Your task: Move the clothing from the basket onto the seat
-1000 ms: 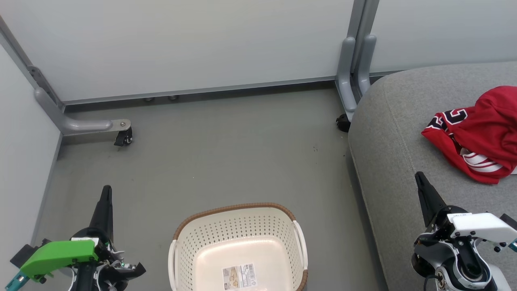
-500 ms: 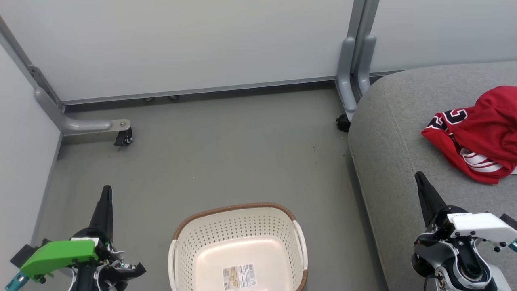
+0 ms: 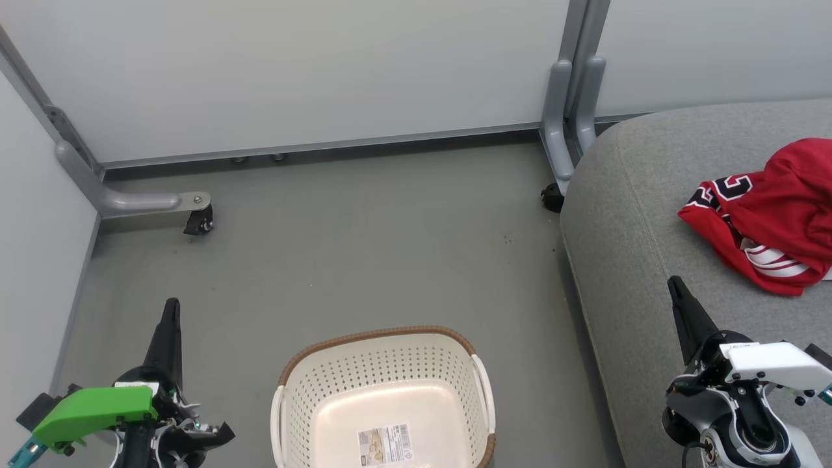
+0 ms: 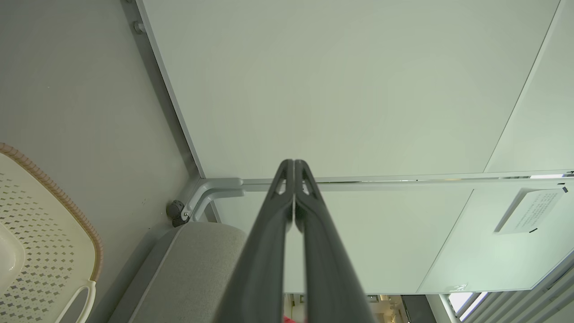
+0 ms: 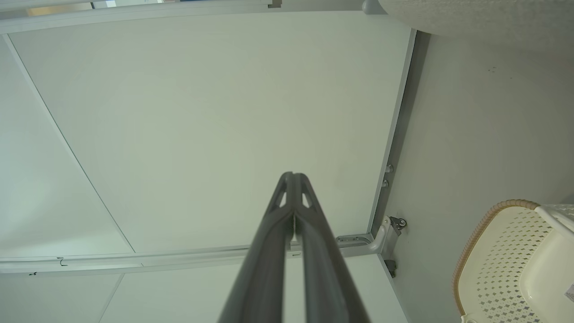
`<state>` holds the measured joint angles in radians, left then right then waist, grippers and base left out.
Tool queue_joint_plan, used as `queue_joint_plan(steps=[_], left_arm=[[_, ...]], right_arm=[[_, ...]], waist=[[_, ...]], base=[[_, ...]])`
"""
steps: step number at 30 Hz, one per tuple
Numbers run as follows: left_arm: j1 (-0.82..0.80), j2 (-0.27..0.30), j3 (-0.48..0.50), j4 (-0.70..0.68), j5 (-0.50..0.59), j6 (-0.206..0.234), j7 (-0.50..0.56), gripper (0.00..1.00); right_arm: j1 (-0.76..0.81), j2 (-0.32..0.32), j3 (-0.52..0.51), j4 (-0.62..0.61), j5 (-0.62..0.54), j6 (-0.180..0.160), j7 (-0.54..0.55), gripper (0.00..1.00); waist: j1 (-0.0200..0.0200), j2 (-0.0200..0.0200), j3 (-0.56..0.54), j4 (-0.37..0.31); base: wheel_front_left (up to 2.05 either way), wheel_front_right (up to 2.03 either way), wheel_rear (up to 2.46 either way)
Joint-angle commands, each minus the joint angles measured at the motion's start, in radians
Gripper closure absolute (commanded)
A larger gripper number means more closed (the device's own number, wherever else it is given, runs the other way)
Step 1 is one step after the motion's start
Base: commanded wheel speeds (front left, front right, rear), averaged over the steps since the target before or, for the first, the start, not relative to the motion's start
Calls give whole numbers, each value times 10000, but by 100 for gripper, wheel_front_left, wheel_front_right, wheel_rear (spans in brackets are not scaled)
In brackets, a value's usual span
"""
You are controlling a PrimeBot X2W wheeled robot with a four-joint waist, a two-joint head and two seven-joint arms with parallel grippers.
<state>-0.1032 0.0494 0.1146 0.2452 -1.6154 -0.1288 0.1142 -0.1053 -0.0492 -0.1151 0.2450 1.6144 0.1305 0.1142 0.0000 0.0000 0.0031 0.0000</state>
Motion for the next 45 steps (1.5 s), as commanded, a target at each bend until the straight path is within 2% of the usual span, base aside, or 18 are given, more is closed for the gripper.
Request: queue_joint_plan(steps=[1,45], left_arm=[[-125,22,7,7,49,-54,25,100],[-125,22,7,5,50,-53,25,100]], right_arm=[[-64,-14,-1,16,-33,4,21,100],[-65,-14,0,16,-32,4,20,100]], waist=[[0,0,0,0],[0,0,0,0]], base=[[0,0,0],[0,0,0]])
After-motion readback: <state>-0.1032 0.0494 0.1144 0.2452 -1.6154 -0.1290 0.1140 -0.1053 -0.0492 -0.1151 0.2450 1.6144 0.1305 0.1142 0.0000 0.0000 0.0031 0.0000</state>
